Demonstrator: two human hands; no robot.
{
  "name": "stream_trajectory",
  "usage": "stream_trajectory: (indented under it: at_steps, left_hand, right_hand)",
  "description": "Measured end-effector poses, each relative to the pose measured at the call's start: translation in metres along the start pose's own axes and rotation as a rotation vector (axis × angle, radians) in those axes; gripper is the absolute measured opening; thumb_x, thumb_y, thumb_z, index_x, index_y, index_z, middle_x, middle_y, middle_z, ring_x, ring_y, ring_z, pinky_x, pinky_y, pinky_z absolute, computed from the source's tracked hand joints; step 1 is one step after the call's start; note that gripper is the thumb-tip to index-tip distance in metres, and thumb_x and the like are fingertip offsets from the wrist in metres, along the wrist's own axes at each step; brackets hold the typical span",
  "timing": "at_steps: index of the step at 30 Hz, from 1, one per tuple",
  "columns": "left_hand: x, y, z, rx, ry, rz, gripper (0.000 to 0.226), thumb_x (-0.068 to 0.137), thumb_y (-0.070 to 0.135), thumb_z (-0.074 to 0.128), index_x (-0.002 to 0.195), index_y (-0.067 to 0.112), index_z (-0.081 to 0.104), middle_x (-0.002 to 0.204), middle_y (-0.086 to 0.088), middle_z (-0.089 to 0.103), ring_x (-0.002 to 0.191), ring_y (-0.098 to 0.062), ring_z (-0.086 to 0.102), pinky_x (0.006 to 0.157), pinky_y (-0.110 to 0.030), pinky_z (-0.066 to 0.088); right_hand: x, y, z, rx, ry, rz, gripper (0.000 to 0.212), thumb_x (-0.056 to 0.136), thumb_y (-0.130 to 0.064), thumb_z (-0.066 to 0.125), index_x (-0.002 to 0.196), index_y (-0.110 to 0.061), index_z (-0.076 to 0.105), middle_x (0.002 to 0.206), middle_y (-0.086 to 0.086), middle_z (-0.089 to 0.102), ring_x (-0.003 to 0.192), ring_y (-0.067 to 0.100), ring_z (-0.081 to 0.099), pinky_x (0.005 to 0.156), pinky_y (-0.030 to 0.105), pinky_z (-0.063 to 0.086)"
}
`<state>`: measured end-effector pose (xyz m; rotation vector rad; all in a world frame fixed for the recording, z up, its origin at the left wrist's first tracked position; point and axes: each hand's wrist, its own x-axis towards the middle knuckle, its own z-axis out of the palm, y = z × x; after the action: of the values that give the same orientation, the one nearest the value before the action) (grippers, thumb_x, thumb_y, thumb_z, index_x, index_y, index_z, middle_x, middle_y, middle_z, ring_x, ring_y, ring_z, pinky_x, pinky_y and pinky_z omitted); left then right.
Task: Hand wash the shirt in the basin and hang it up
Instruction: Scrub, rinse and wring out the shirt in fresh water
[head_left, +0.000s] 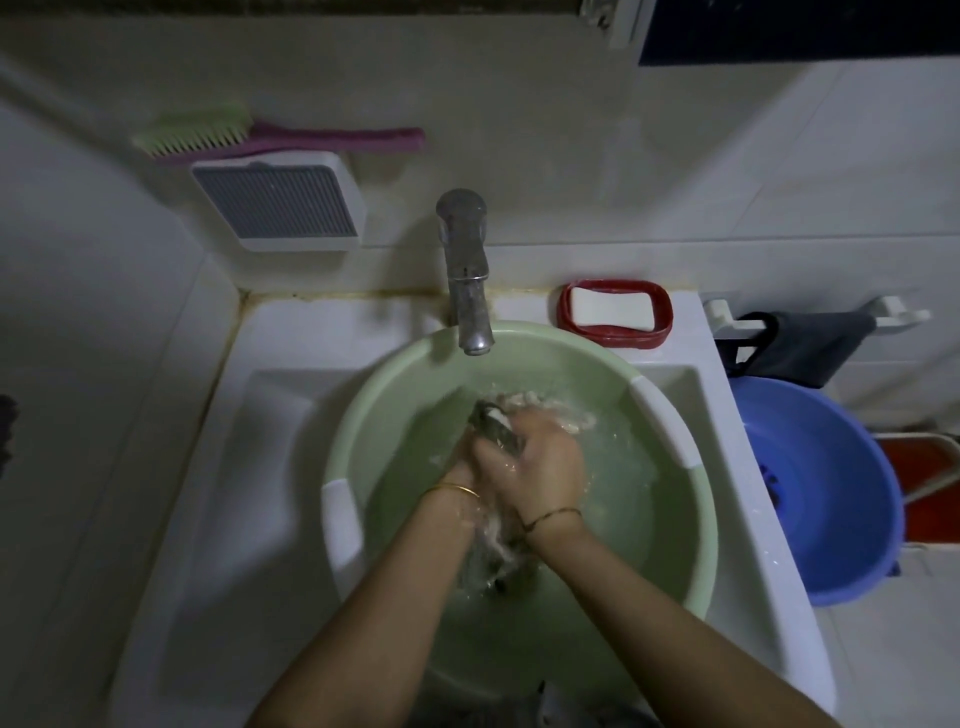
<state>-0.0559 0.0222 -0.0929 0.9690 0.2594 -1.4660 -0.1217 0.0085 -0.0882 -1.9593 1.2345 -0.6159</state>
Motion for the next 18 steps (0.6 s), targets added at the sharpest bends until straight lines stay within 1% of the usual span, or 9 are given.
stream_trajectory:
  at_steps: [2,3,5,7,9,11,14,16,18]
  left_hand:
    - [0.002,-0.007,-0.002,0.083,0.116,0.001,0.025,0.094,0.024,0.052,0.075,0.008,0.057,0.066,-0.009,0.061,0.068,-0.017,0.054,0.057,-0.02,0.046]
    - [0.006,-0.01,-0.005,0.202,0.155,0.007,0.03,0.098,0.026,0.042,0.078,0.011,0.057,0.073,-0.008,0.062,0.072,-0.018,0.055,0.062,-0.022,0.049]
    - [0.01,-0.008,-0.014,0.476,0.24,-0.009,0.031,0.092,0.035,0.05,0.08,0.012,0.067,0.086,-0.01,0.067,0.083,-0.027,0.064,0.075,-0.031,0.053]
    - [0.012,0.0,-0.031,1.038,0.321,0.128,0.042,0.09,0.045,0.046,0.097,0.011,0.07,0.104,-0.011,0.068,0.1,-0.03,0.063,0.086,-0.035,0.05]
    - [0.01,0.012,-0.048,1.715,0.45,0.368,0.054,0.088,0.056,0.034,0.11,0.015,0.061,0.115,-0.011,0.064,0.104,-0.032,0.058,0.089,-0.036,0.047]
    - [0.005,0.015,-0.056,2.072,0.461,0.278,0.058,0.09,0.058,0.031,0.132,0.02,0.041,0.137,-0.019,0.045,0.122,-0.038,0.044,0.101,-0.047,0.039]
    - [0.001,-0.003,-0.046,2.511,0.395,0.158,0.078,0.091,0.065,0.025,0.149,0.028,-0.011,0.157,-0.014,-0.011,0.141,-0.047,-0.007,0.109,-0.066,0.003]
    - [0.008,-0.015,-0.04,2.614,0.165,0.376,0.093,0.085,0.071,0.032,0.148,0.023,-0.019,0.155,-0.012,-0.023,0.141,-0.039,-0.021,0.108,-0.065,-0.009]
    - [0.019,-0.023,-0.044,2.602,-0.02,0.312,0.11,0.077,0.074,0.045,0.148,0.019,-0.018,0.156,-0.01,-0.022,0.143,-0.033,-0.018,0.113,-0.059,-0.008]
  right_hand:
    - [0.014,0.008,0.001,0.071,-0.011,0.128,0.03,0.076,-0.044,0.057,0.074,-0.016,0.066,0.077,0.008,0.065,0.073,0.026,0.059,0.062,0.03,0.043]
    - [0.022,0.016,0.001,0.113,-0.011,0.195,0.024,0.079,-0.04,0.062,0.07,-0.018,0.062,0.072,0.007,0.063,0.072,0.026,0.059,0.06,0.03,0.041]
    - [0.032,0.035,0.003,0.149,-0.06,0.259,0.02,0.084,-0.033,0.065,0.072,-0.018,0.058,0.069,0.004,0.06,0.072,0.025,0.058,0.06,0.029,0.039]
    - [0.037,0.055,0.006,0.144,-0.137,0.275,0.019,0.088,-0.032,0.061,0.089,-0.014,0.06,0.086,0.006,0.062,0.083,0.024,0.058,0.069,0.028,0.04]
    - [0.038,0.075,0.006,0.057,-0.189,0.347,0.031,0.092,-0.037,0.054,0.113,-0.013,0.052,0.115,0.011,0.054,0.099,0.028,0.056,0.084,0.034,0.044]
    - [0.032,0.091,0.003,-0.186,-0.19,0.41,0.042,0.095,-0.043,0.044,0.129,-0.018,0.038,0.13,0.014,0.038,0.106,0.036,0.052,0.087,0.046,0.046]
    - [0.014,0.101,0.007,-0.504,-0.183,0.248,0.049,0.097,-0.045,0.035,0.142,-0.032,0.019,0.144,0.013,0.024,0.118,0.038,0.044,0.086,0.049,0.05]
    - [0.006,0.104,0.02,-0.539,-0.27,0.213,0.055,0.098,-0.042,0.034,0.146,-0.037,0.007,0.147,0.012,0.018,0.119,0.036,0.043,0.087,0.047,0.05]
    - [0.0,0.104,0.03,-0.55,-0.337,0.291,0.057,0.1,-0.036,0.031,0.149,-0.034,0.001,0.145,0.014,0.021,0.118,0.035,0.045,0.09,0.045,0.047]
